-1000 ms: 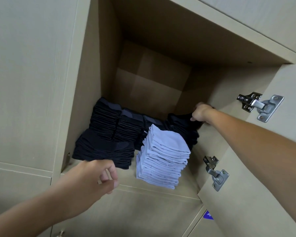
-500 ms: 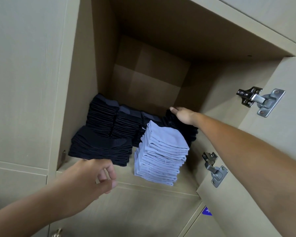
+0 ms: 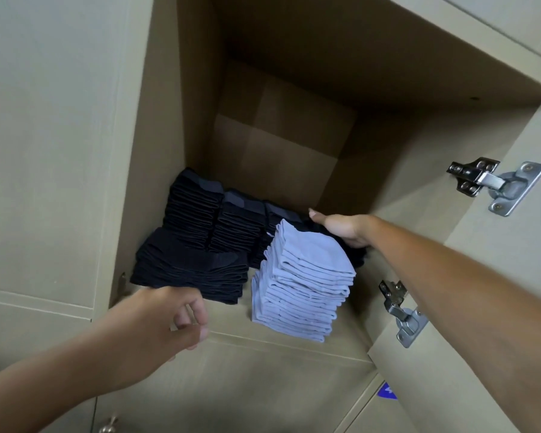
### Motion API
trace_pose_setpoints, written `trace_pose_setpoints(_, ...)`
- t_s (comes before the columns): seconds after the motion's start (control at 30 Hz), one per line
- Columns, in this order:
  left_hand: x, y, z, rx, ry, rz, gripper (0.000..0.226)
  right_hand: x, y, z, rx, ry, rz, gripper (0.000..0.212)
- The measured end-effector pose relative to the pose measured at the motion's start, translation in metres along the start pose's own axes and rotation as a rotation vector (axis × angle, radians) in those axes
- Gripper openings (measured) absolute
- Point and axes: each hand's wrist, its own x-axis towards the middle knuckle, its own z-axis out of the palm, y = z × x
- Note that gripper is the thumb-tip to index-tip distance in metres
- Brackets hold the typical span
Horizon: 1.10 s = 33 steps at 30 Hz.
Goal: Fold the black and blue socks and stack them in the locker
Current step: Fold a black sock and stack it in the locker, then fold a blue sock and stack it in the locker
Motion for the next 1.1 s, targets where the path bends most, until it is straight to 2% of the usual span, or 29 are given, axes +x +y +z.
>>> trace_pose_setpoints(0.33,-0.009,-0.003,-0.009,0.004,-0.002,0.027,0.008,-0.036,-0.017,-0.016,-0.204,0.157,-0.027,0.078)
trace_pose_setpoints(0.47,-0.017,-0.005,-0.019,-0.017,0.003,0.011,0.008,-0.053,-0.029,-0.021,-0.373,0.286,-0.181,0.078)
trace_pose_setpoints(0.53,-0.023,-0.005,-0.026,-0.020,0.017,0.007,0.008,-0.063,-0.037,-0.020,-0.410,0.372,-0.268,0.072)
trace_pose_setpoints(0.63,-0.032,-0.002,-0.034,-0.018,0.039,0.010,0.009,-0.083,-0.046,-0.012,-0.432,0.441,-0.375,0.052)
trace_pose_setpoints(0.87,-0.055,0.000,-0.052,0.065,0.077,0.013,0.010,-0.136,-0.060,0.020,-0.411,0.516,-0.546,0.019)
trace_pose_setpoints(1.1,-0.084,0.002,-0.071,0.111,0.078,0.016,0.012,-0.185,-0.080,0.069,-0.302,0.521,-0.665,0.012)
